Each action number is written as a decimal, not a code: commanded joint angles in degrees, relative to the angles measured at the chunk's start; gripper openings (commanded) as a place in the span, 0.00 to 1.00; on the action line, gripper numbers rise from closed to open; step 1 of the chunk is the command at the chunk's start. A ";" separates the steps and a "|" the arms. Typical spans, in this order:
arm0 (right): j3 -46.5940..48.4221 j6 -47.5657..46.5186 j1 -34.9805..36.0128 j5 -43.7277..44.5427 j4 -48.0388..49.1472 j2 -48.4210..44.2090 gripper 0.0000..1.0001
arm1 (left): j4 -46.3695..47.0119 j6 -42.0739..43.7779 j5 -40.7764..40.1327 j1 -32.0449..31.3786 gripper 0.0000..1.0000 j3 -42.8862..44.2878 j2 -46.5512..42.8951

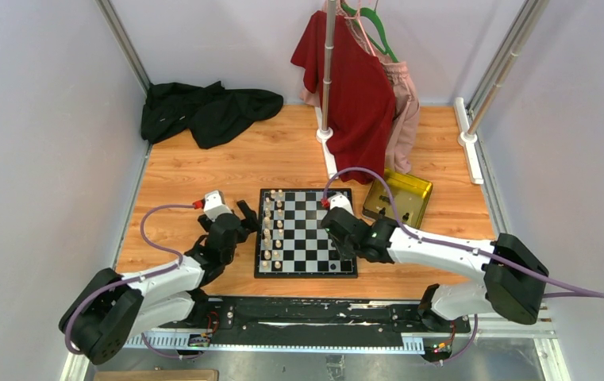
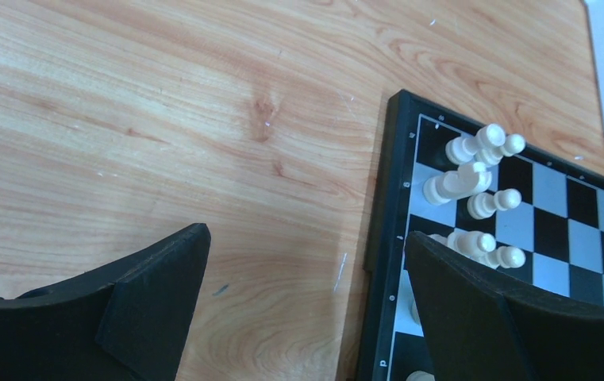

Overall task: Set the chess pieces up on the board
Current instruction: Place the chess piece on the chessboard, then pick up the chess piece from the storage box.

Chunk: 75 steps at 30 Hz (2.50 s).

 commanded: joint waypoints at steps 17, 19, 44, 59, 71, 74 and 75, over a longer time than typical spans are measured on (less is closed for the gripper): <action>5.13 -5.10 -6.32 9.72 -4.73 -13.27 0.38 | -5.28 0.63 -1.73 4.03 1.00 -1.02 -16.50; 5.62 -6.63 -10.83 8.36 -4.19 -13.83 0.38 | -3.73 0.61 1.26 6.39 1.00 -0.93 -16.10; -0.52 -9.47 -47.52 -7.28 4.02 -0.79 0.36 | 28.39 -15.84 27.82 21.44 1.00 -4.27 10.44; -2.06 -10.16 -50.46 -8.26 5.35 1.62 0.37 | 30.40 -16.22 29.16 21.85 1.00 -4.54 12.05; -1.98 -10.38 -51.57 -10.39 6.42 4.39 0.27 | 32.04 -16.55 29.43 22.00 1.00 -4.79 13.83; -1.98 -10.46 -51.62 -10.29 6.47 4.17 0.15 | 32.13 -16.62 29.37 22.02 1.00 -4.88 13.88; -1.98 -10.48 -51.66 -10.27 6.42 4.00 0.12 | 32.19 -16.64 29.35 22.02 1.00 -4.93 13.88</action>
